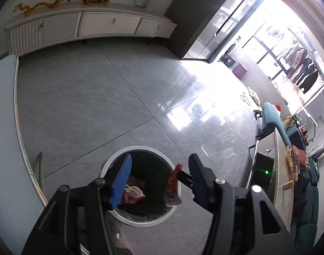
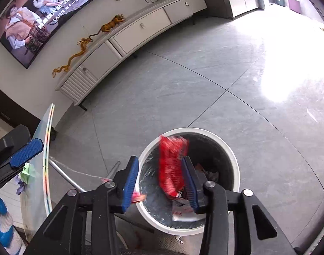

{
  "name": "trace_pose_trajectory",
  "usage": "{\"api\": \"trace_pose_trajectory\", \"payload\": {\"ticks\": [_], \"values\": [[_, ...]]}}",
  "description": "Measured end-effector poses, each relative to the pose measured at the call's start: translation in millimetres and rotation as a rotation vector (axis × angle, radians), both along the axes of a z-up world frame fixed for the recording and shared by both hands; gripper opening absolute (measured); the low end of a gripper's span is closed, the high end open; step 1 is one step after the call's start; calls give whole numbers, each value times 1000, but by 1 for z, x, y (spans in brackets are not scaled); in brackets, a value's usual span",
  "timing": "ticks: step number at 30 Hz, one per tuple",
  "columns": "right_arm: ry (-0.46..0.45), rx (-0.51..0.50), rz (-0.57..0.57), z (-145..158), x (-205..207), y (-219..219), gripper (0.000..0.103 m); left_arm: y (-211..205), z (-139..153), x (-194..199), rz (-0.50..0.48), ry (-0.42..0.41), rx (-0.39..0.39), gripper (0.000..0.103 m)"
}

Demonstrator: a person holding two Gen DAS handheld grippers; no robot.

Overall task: Collect trash
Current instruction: 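Release both bags into the bin and move both tools back over the table, then grasp the green printed packet with the right tool while the left tool grasps the purple bag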

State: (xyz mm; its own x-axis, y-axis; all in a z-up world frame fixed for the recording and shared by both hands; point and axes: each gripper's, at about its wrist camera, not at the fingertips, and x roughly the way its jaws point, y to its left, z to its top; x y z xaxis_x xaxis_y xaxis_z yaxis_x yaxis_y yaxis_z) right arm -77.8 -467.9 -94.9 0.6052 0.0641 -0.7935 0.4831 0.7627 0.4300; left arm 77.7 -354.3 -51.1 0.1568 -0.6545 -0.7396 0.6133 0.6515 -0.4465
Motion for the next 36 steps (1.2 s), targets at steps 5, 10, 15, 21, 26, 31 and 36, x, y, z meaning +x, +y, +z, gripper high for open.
{"api": "trace_pose_trajectory", "payload": {"ticks": [5, 10, 15, 21, 26, 31, 36], "values": [[13, -7, -22, -4, -4, -5, 44, -3, 3, 5, 6, -23, 19, 54], [-12, -10, -23, 3, -8, -4, 44, 28, 15, 10, 60, -98, 54, 54], [-54, -36, 23, 27, -3, 15, 45, 75, 31, 18, 152, -164, 78, 54], [-120, -67, 109, 68, 14, 53, 45, 152, 55, 37, 292, -243, 100, 54], [-181, -84, 214, 106, 40, 100, 45, 233, 73, 59, 461, -276, 111, 54], [-228, -93, 340, 140, 80, 156, 47, 319, 75, 80, 654, -269, 126, 54], [-274, -84, 455, 170, 124, 216, 49, 393, 67, 99, 794, -255, 147, 54]]}}
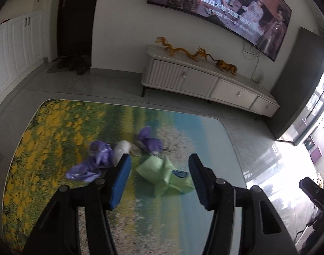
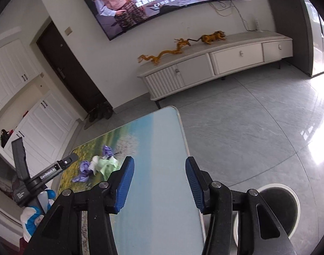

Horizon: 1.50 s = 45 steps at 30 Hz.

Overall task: Collect trash
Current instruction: 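Grasp the green printed packet with the right tool while the left tool grasps the purple bag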

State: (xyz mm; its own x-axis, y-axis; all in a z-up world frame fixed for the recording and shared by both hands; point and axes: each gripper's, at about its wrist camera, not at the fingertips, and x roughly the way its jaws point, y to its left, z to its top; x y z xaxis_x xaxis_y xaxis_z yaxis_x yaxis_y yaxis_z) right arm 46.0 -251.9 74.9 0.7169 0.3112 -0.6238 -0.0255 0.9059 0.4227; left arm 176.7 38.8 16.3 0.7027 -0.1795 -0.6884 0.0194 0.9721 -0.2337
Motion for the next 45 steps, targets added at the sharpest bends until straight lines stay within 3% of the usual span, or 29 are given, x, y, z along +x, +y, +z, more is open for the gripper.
{"api": "trace_pose_trajectory", "payload": {"ticks": [6, 17, 24, 33, 40, 45], "values": [[-16, 22, 127, 15, 58, 70, 50, 56, -13, 28, 102, 36, 2, 54], [136, -48, 322, -75, 139, 184, 54, 76, -80, 68, 134, 168, -1, 54], [173, -55, 341, -108, 175, 203, 54, 86, -100, 79, 177, 203, -38, 54], [199, -43, 428, -135, 147, 204, 54, 83, -104, 84, 179, 174, -36, 42], [150, -73, 453, -137, 117, 204, 55, 75, -102, 74, 162, 174, -37, 34], [125, -95, 483, -132, 93, 202, 69, 73, -95, 60, 163, 155, -46, 33]]}}
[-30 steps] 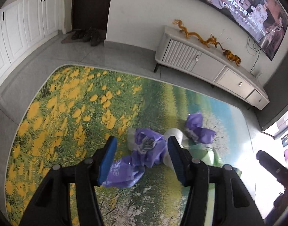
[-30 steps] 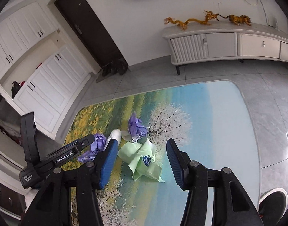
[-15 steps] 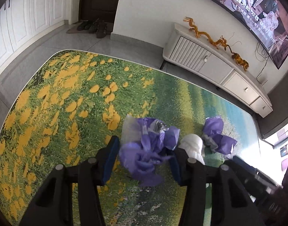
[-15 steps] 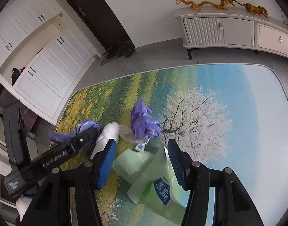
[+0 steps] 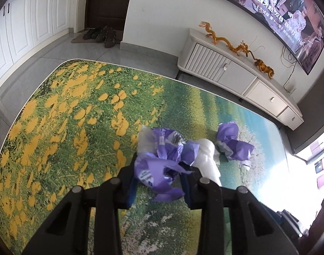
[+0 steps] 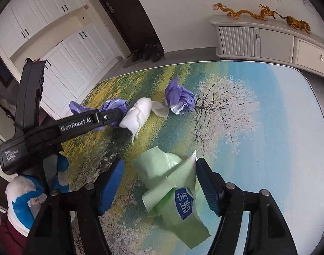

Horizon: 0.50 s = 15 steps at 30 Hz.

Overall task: Collect trash
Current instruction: 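Grasp the green printed packet with the right tool while the left tool grasps the purple bag, then carry the green packet and purple bag off the table to above the bin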

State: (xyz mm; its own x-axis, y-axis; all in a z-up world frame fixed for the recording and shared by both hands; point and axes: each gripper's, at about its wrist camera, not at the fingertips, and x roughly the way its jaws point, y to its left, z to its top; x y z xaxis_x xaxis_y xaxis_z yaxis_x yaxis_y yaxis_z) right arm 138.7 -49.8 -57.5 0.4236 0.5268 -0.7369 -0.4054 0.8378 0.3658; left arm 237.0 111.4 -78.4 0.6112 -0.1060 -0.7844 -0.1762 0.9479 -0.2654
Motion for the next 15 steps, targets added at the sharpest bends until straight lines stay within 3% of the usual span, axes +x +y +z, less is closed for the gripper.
{"api": "trace_pose_trajectory", "payload": {"ticks": [4, 6, 8, 15], "values": [[-34, -67, -6, -1, -14, 4, 68, -3, 9, -15, 2, -22, -8, 32], [-43, -105, -9, -4, -20, 9, 52, -6, 14, -24, 3, -30, -16, 32], [-52, -135, -21, -6, -28, 9, 45, -8, 18, -34, 3, -38, -29, 32], [-50, -119, -84, 0, -51, -11, 38, -33, 30, -66, -25, -74, -29, 32]]}}
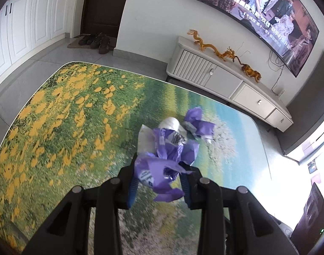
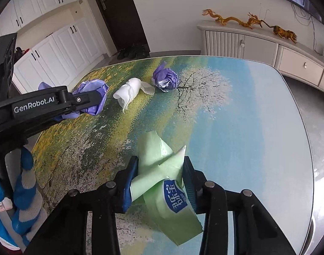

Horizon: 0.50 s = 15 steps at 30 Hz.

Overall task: Collect trash
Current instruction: 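Carry the green packet and purple bag off the table to above the bin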

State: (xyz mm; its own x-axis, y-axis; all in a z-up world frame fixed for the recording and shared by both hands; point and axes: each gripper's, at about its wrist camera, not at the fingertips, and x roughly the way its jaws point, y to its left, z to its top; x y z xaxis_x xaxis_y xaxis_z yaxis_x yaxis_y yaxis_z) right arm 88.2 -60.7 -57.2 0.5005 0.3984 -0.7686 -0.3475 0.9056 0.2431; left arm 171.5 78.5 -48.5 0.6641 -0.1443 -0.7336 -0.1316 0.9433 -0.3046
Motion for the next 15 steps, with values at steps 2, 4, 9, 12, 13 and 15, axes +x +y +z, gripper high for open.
{"api": "trace_pose_trajectory", "payload": {"ticks": [2, 4, 9, 12, 13, 15], "values": [[-8, 19, -31, 6, -8, -10, 38, -7, 5, -8, -10, -14, 6, 32], [-18, 40, -57, 14, -16, -20, 38, -13, 10, -16, -19, -29, 7, 33], [-50, 64, -101, 37, -32, -37, 38, -24, 24, -34, -37, -57, 4, 32], [-67, 82, -134, 48, -42, -48, 38, -28, 32, -45, -45, -71, 3, 32], [-72, 88, -150, 51, -46, -53, 38, -29, 35, -49, -48, -77, 4, 32], [-82, 99, -178, 56, -53, -63, 38, -33, 41, -56, -54, -90, 7, 32]]}}
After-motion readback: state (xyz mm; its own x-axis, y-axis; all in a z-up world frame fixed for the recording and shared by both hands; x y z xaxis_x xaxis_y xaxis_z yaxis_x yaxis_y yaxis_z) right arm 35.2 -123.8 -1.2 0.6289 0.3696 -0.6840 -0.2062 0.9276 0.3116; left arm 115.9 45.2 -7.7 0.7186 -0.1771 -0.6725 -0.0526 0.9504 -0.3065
